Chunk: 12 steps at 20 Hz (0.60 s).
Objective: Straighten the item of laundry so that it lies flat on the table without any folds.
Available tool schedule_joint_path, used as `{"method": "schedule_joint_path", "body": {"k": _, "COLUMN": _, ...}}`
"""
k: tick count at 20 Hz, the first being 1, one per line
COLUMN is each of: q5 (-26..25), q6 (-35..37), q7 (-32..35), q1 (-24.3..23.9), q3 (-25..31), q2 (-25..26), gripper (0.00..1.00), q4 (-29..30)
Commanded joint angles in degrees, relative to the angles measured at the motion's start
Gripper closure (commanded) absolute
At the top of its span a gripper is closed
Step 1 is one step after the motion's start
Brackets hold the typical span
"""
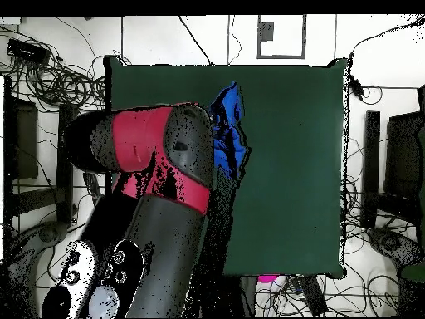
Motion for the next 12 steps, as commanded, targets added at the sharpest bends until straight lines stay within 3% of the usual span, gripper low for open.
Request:
{"method": "schedule_joint_path", "body": {"k": 1, "q5": 3.88, "q6": 9.7, "q7": 8.33, "q1": 2.65, "q3": 5.03, "q2": 5.24, "gripper": 1.0, "q4": 0.55}}
{"method": "schedule_joint_path", "body": {"k": 8, "q5": 4.48, "q6": 11.47, "q7": 15.56, "q1": 6.01, "q3": 1.93, "q2": 9.4, "gripper": 1.0, "q4": -2.07}}
{"method": "schedule_joint_path", "body": {"k": 12, "q5": 3.94, "q6": 16.82, "q7": 17.53, "q1": 8.6, "q3": -1.8, "q2": 12.82, "gripper": 1.0, "q4": -5.77}}
